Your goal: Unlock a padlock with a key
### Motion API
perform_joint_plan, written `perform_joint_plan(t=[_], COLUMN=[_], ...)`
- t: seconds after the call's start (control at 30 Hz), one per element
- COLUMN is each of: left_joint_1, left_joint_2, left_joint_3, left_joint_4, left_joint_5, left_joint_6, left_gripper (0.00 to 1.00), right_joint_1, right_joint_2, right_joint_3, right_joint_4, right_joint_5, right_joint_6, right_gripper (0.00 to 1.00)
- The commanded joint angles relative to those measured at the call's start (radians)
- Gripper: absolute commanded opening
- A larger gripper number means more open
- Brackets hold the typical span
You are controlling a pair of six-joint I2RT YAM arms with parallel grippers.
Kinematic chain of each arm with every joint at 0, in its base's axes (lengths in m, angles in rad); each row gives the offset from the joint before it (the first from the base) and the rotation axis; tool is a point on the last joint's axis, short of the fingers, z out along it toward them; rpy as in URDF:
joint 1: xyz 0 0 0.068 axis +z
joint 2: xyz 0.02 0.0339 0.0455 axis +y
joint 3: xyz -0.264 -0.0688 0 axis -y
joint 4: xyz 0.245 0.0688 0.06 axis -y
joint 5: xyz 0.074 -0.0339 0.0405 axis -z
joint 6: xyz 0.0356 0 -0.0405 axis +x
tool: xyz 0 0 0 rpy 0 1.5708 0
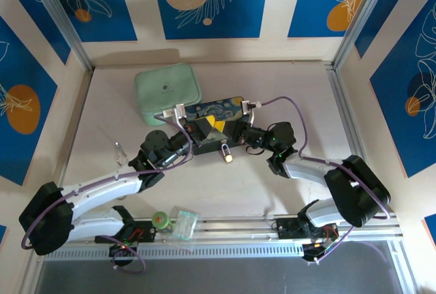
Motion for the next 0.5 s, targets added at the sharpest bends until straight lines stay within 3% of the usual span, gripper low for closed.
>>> perform_joint_plan(t=[0.0, 0.07, 0.23, 0.47], left_joint_1=[-0.006, -0.006, -0.006, -0.006], left_joint_2=[-0.005, 0.004, 0.032, 0.034], left_joint_3=[0.018, 0.026, 0.028, 0.022], left_joint_4=[-0.044, -0.042, 0.000, 0.005], left_joint_5=[-0.009, 0.002, 0.019, 0.017], left_joint_6=[0.004, -0.002, -0.033, -0.040], left_gripper=[0.00, 0.00, 0.00, 0.00], right_joint_1=[0.007, 0.008, 0.010, 0.001], right_joint_2=[-0.023, -0.024, -0.020, -0.025], right_joint_3=[-0.001, 0.011, 0.030, 0.011], right_joint_4=[-0.006, -0.030, -0.048, -0.053], right_joint_5=[-0.016, -0.023, -0.033, -0.003], right_joint_6=[-0.037, -0.045, -0.065, -0.075], right_gripper=[0.12, 0.19, 0.20, 0.05])
